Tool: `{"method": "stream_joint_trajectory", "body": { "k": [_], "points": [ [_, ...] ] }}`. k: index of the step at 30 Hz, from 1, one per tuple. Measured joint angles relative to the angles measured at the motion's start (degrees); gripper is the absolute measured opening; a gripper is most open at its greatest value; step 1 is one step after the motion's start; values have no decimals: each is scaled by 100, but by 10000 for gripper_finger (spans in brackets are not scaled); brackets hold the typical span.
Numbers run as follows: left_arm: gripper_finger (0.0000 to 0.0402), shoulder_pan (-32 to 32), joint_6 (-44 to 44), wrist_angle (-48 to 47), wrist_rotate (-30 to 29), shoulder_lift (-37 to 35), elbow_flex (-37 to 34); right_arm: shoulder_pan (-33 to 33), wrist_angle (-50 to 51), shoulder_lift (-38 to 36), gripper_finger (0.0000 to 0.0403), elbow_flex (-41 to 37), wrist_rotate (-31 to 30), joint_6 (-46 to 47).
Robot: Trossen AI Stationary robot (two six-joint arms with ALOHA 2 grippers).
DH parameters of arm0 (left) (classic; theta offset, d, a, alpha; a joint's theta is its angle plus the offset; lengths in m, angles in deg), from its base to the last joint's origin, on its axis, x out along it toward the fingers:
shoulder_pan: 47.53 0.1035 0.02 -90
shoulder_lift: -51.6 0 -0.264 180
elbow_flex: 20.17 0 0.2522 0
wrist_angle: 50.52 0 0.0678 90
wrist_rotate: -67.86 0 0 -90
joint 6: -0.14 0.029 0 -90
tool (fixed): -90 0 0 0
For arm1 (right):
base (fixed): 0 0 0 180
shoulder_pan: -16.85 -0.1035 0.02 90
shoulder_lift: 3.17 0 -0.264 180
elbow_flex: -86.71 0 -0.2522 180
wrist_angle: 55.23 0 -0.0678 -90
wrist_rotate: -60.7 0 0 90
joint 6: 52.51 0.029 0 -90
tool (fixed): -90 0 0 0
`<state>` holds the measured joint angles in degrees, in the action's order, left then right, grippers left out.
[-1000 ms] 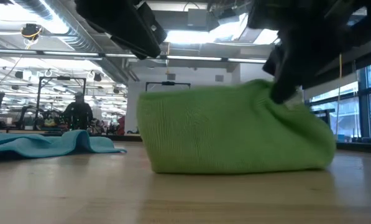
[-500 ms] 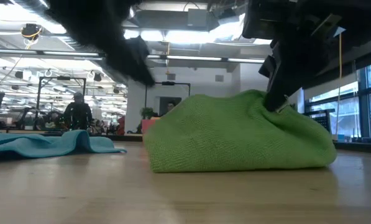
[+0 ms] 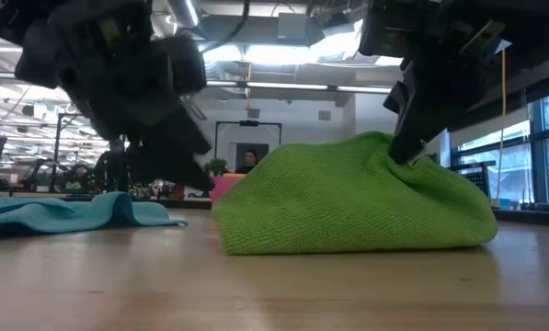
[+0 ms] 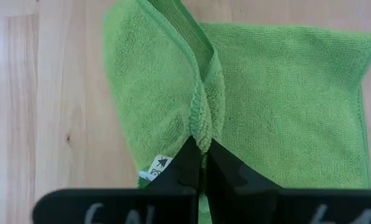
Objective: Roll microfiber towels into tight, uniform cylinder then place into a basket
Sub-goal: Fold the green microfiber towel
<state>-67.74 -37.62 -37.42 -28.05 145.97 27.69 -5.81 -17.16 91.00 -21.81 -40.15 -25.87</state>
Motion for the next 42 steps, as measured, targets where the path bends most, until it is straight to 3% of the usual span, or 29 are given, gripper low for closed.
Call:
{"method": "stream_joint_trajectory", "body": {
  "k": [9, 20, 27, 35, 42],
  "points": [
    [245, 190, -84, -14, -105, 47, -94, 0, -4, 0, 11, 2, 19, -13],
    [245, 222, -16, 688, 397, 1254, 421, -2, -5, 2, 11, 2, 42, -31],
    [230, 234, 237, 620, 500, 1401, 626, -9, 45, 2, 11, 4, 168, -19],
    [179, 249, 279, 545, 569, 1368, 657, -9, 119, 2, 11, 4, 201, -17],
    [92, 235, 504, 530, 1053, 1370, 657, -54, 543, 2, 11, 6, 530, 187]
  ]
}}
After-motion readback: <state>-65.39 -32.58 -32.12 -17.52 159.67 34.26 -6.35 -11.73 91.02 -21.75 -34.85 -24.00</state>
